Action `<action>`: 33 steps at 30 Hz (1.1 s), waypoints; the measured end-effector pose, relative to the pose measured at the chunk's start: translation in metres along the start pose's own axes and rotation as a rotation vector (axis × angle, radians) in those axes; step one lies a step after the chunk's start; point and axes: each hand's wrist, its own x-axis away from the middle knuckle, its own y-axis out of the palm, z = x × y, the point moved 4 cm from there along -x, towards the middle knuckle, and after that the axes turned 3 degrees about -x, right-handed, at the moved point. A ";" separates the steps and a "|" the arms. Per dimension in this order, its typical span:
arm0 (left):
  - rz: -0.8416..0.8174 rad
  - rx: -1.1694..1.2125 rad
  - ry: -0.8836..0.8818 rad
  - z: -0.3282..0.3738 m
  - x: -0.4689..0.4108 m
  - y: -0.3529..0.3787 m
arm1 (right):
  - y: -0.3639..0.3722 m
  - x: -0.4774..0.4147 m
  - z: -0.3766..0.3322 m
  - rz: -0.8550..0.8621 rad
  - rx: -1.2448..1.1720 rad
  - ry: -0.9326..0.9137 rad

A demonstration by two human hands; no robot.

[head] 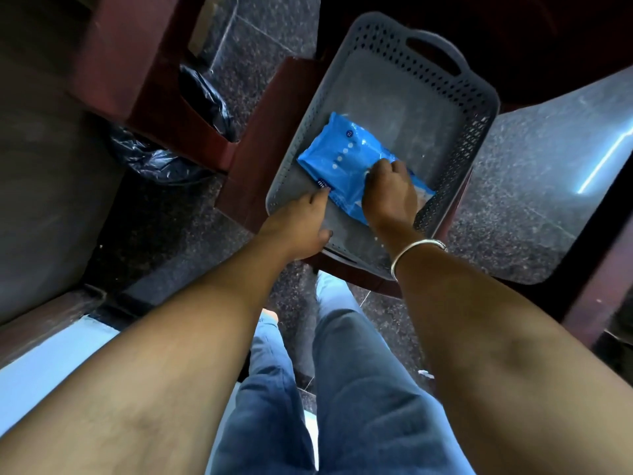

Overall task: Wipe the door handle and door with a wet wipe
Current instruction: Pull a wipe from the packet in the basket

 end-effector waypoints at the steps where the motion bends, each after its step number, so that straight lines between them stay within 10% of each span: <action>1: 0.010 0.008 0.003 0.001 0.002 -0.001 | -0.003 0.006 0.001 0.044 -0.070 0.016; 12: 0.169 0.203 -0.033 0.014 0.048 -0.037 | -0.039 0.038 -0.039 0.210 -0.875 0.395; 24: 0.551 0.627 -0.176 -0.053 0.198 -0.073 | -0.034 0.146 -0.165 -0.604 -1.229 0.396; 33: 0.970 0.905 -0.457 -0.166 0.370 -0.065 | -0.012 0.265 -0.318 -0.956 -0.897 0.000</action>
